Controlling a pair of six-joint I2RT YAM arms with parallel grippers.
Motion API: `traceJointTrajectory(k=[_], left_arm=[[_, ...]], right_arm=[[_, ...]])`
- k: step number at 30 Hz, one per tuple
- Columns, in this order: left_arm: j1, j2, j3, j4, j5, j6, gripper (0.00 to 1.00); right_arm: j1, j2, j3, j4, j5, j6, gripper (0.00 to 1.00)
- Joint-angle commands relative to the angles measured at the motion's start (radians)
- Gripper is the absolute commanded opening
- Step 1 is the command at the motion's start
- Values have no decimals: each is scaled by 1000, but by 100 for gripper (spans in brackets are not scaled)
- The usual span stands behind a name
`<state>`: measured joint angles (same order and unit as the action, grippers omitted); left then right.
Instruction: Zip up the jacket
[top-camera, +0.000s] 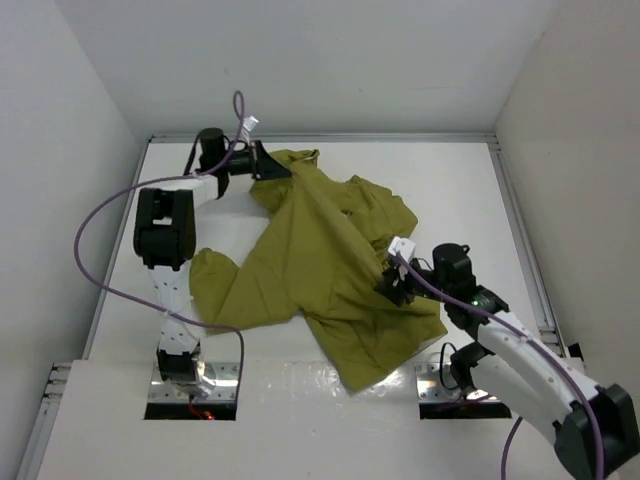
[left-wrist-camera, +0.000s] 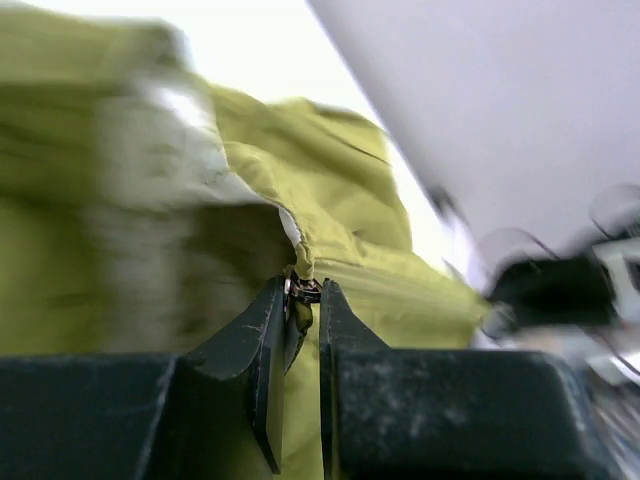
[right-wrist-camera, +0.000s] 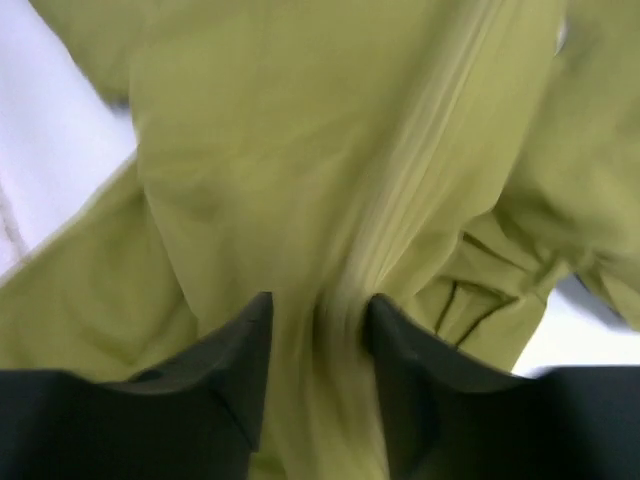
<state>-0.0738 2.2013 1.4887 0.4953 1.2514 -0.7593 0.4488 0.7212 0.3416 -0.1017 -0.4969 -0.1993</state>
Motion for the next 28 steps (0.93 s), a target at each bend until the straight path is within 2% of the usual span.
traceJointTrajectory(k=[1,2,3,4,5,6,7,8,11,13,15,17,18,19,21,22,25,28], left_arm=[[126,-126,140,-128,-291,260,0],[126,-126,165,-153,-302,287,0],[126,-156,197,-182,-313,334,0],[117,-173,197,-233,-358,357,8],[117,-193,197,-251,-368,380,25],[117,-230,197,-277,-368,426,58],[117,-251,206,-312,-380,446,76],[106,-271,206,-396,-395,462,100],[97,-368,193,-585,-449,532,100],[52,-434,141,-667,-477,639,100],[-4,-555,44,-756,-581,701,100],[-35,-642,-46,-781,-663,735,100],[-46,-731,-144,-781,-681,735,100],[-61,-774,-192,-781,-705,735,100],[-61,-843,-276,-781,-740,720,100],[-61,-897,-350,-781,-741,719,100],[-61,-946,-456,-781,-779,698,100],[-61,-971,-484,-781,-819,698,100]], right_arm=[[2,131,52,83,80,75,45],[-11,153,110,88,104,92,56],[-16,165,126,94,128,112,74],[-19,191,140,89,144,124,80],[-39,198,183,86,149,144,84],[-47,195,194,73,156,150,93],[-64,181,206,69,155,171,93],[-77,160,214,54,153,178,94],[-108,106,223,-7,144,231,96],[-127,48,217,-35,146,244,99],[-134,8,209,-102,182,253,99],[-168,-5,206,-194,227,265,99],[-183,-12,208,-241,228,299,99],[-255,-12,205,-262,228,310,99],[-309,-8,191,-326,183,317,99],[-391,-2,180,-335,172,313,99],[-511,-5,149,-345,72,313,99],[-558,23,155,-351,17,293,99]])
